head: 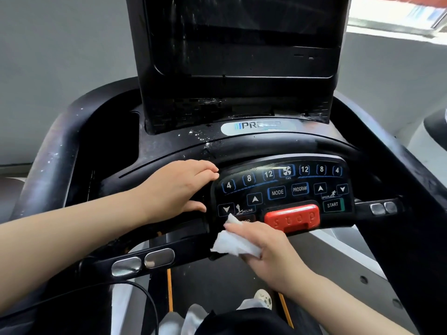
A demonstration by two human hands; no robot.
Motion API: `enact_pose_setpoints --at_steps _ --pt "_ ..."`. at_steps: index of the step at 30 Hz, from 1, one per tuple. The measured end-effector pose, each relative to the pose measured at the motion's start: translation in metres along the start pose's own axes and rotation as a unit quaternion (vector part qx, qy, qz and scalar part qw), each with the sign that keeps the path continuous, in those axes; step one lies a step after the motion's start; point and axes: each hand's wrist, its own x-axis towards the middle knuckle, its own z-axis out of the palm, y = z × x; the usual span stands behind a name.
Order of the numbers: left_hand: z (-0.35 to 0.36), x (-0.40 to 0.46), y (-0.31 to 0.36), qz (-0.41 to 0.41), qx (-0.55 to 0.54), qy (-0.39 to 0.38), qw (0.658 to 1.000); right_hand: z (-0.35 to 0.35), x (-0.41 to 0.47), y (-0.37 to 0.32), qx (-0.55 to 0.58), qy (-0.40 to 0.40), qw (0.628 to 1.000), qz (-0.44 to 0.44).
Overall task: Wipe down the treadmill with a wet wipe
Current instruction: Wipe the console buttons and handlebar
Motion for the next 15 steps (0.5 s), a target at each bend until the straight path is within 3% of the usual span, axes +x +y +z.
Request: enact_pose_setpoints --at_steps 3,9,12,15 --pt "-0.001 0.0 0.0 0.001 0.004 -0.001 1.0 -0.01 0.012 -0.007 0.079 -0.019 0.99 0.113" --pt "0.0 -0.002 0.001 -0.001 0.001 -0.001 1.0 -0.025 0.038 -0.012 -0.016 0.024 0.988 0.152" --pt "0.001 -0.002 0.001 -0.003 0.0 -0.003 1.0 -0.028 0.051 -0.012 -0.158 0.122 0.971 0.132" --pt "0.001 -0.002 0.001 -0.004 -0.002 -0.004 1.0 -0.023 0.058 0.006 -0.219 0.258 0.94 0.025"
